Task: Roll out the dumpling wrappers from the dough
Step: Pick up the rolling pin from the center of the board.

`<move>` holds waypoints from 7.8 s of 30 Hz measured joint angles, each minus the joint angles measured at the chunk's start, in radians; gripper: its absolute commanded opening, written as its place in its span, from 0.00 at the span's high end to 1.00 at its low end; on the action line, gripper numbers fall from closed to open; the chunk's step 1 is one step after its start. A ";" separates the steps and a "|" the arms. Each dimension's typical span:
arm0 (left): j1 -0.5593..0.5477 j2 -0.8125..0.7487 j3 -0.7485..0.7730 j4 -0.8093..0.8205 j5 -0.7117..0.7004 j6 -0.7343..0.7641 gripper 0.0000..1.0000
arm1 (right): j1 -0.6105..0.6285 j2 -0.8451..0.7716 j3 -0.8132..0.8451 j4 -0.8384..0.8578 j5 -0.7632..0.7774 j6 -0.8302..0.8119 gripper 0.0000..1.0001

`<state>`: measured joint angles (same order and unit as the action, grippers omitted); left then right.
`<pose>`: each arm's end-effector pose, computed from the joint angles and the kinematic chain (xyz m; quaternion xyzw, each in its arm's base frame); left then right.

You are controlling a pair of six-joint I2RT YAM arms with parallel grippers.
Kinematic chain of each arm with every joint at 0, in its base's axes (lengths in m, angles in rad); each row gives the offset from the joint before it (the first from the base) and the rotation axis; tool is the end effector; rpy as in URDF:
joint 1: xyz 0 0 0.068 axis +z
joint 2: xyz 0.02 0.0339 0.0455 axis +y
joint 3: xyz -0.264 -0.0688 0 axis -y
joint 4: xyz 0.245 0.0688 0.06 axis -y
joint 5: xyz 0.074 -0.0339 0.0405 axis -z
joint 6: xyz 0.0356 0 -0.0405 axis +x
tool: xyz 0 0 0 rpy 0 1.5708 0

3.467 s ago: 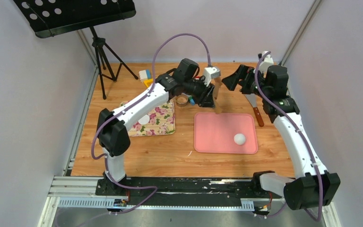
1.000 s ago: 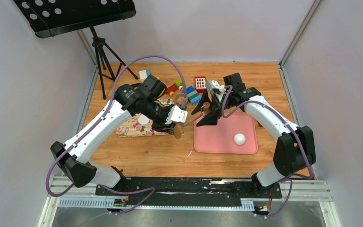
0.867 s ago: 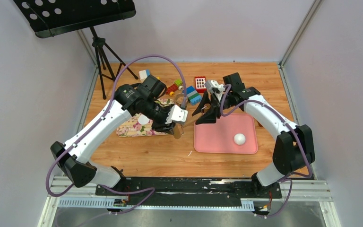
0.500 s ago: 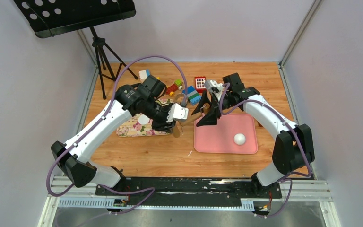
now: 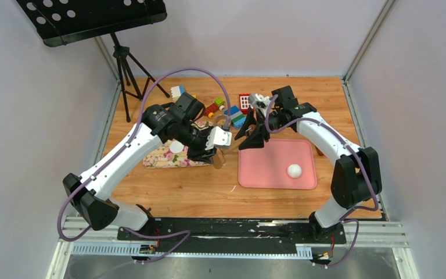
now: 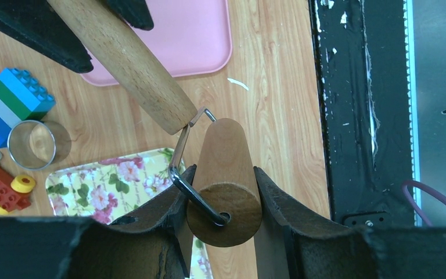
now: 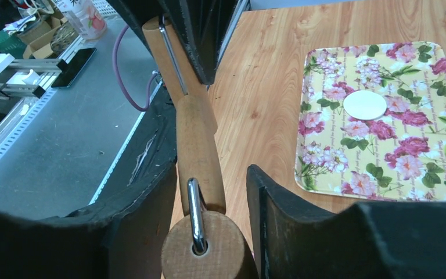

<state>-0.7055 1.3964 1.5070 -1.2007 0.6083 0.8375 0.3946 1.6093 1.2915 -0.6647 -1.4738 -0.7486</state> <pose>0.1838 -0.1833 0.3687 0.6972 0.6146 -0.2753 0.2458 0.2861 0.1575 0.2933 -0.5473 0.4907 0.5953 0.3246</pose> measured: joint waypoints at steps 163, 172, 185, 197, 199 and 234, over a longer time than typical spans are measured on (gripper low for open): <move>0.278 -0.112 -0.349 0.999 0.369 -0.752 0.00 | -0.107 0.014 0.162 -0.050 0.151 0.317 1.00; 0.202 0.028 -0.301 0.877 0.293 -0.537 0.00 | -0.102 -0.093 0.163 -0.037 0.209 0.396 1.00; 0.097 0.142 -0.091 0.653 0.336 -0.220 0.11 | -0.102 -0.147 0.180 -0.103 0.188 0.409 1.00; 0.022 0.230 -0.058 0.499 0.294 -0.127 0.74 | -0.095 -0.173 0.179 -0.124 0.171 0.415 1.00; 0.022 0.230 -0.058 0.520 0.290 -0.153 0.96 | -0.094 -0.180 0.179 -0.124 0.171 0.415 1.00; 0.034 0.017 -0.114 0.654 0.167 -0.482 1.00 | -0.154 -0.312 -0.133 -0.132 0.236 -0.015 0.00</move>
<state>-0.6712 1.4136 1.3926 -0.5465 0.7753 0.3553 0.2401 1.2968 1.1584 -0.7971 -1.2377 -0.7639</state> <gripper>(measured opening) 0.410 0.996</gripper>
